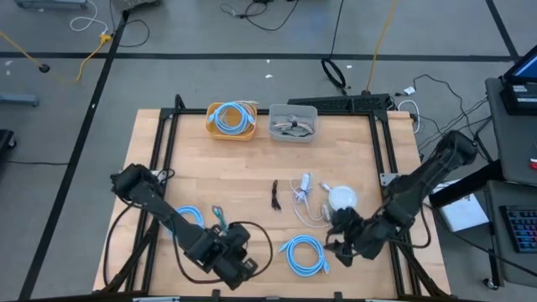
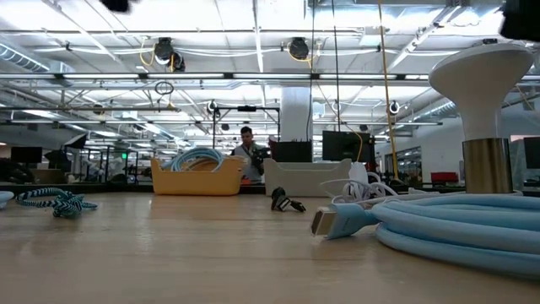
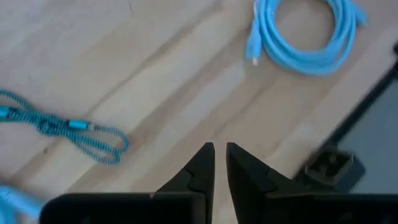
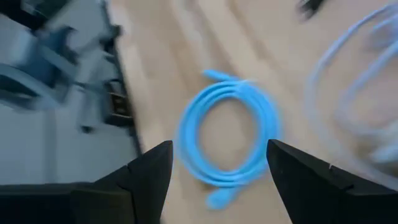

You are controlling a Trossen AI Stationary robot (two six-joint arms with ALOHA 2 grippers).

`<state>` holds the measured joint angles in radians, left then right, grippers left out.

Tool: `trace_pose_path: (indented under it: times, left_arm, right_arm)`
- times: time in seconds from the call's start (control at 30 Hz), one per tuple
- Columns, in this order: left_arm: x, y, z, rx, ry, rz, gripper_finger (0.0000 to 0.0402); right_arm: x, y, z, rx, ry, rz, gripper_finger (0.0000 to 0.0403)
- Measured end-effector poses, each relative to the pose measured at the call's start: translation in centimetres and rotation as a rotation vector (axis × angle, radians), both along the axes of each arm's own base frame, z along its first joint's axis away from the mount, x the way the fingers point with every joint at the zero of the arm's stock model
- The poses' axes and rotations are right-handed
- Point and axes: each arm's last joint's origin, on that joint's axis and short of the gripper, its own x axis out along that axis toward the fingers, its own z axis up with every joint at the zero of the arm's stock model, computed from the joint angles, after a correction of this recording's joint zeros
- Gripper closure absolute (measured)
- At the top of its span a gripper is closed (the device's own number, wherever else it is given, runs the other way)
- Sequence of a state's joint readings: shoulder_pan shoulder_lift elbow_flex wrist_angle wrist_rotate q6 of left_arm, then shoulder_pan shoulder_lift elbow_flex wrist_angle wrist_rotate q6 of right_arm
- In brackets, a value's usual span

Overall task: Pick & Place USB Port
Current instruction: Put the right blue HDMI cable into the yellow bin

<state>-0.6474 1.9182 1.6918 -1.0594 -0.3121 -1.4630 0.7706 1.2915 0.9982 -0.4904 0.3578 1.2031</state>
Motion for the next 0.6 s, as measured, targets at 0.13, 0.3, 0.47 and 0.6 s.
trace_pose_path:
  times: [0.13,0.3,0.47,0.6]
  left_arm:
    - [0.7,1.0,-0.4,0.014,-0.011,0.036,0.0342]
    - [1.9,2.1,-0.1,0.024,-0.052,-0.01,0.0326]
    - [3.0,3.0,0.3,0.011,-0.093,-0.044,0.0325]
    - [3.6,3.4,0.4,0.006,-0.121,-0.056,0.0325]
  right_arm:
    - [-0.4,0.9,-2.7,0.095,-0.038,-0.018,0.0148]
    - [-1.2,0.9,-6.6,0.062,0.059,-0.054,0.0164]
    - [-1.0,1.4,-8.3,0.041,0.102,-0.076,0.0186]
    - [-0.4,2.0,-9.7,0.041,0.11,-0.084,0.0199]
